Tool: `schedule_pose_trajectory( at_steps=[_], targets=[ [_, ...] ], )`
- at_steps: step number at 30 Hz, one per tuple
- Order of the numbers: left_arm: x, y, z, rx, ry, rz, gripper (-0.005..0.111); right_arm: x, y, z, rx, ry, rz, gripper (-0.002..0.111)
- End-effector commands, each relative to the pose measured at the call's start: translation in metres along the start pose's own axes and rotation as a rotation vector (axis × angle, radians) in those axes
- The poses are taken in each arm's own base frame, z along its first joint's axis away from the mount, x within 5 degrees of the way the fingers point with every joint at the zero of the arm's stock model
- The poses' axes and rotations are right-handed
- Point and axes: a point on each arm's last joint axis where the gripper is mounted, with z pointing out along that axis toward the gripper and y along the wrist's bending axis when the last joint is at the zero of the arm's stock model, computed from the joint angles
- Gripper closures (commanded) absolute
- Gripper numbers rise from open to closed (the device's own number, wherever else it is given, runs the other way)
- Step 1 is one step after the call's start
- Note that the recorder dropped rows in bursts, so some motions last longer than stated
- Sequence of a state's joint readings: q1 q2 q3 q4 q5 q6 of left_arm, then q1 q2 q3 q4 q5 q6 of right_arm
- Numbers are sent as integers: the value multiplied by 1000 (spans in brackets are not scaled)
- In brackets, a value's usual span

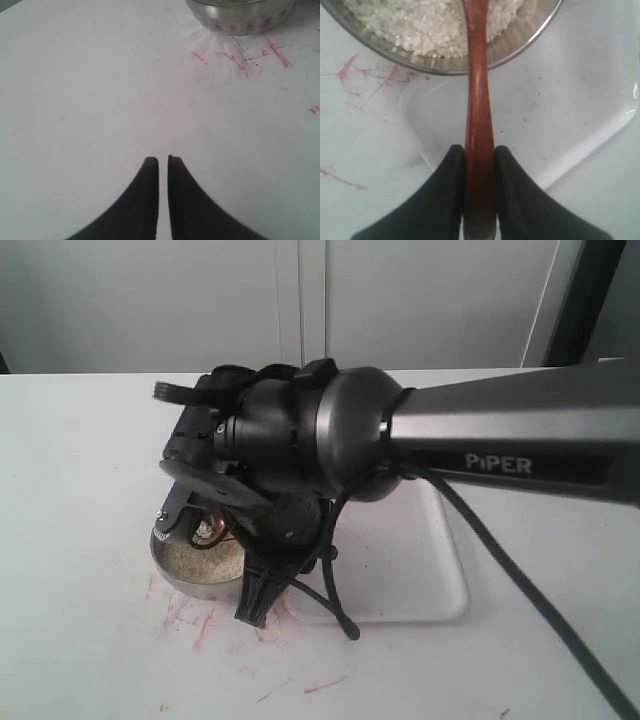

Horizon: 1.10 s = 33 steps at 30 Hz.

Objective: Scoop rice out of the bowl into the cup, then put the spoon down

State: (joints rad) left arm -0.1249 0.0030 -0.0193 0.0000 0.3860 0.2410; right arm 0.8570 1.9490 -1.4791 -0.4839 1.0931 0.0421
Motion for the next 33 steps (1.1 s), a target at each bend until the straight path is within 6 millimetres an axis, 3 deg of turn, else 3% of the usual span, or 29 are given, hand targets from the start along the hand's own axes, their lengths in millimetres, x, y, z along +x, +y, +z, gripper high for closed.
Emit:
schedule_pose_trajectory(
  at_steps=[1,14,24,33],
  targets=[
    [6,-2,1,18,45,-4,92,6,-12,-9,-23,-19,64,108],
    [6,-2,1,18,45,-4,92,14,-23,-35,-65,-110,132,108],
    [6,-2,1,18,45,-4,92,33,-23,-25,-91,-133,157,108],
    [6,-2,1,18,45,-4,92,38,-49,-15,-53,-196,216,108]
  ],
)
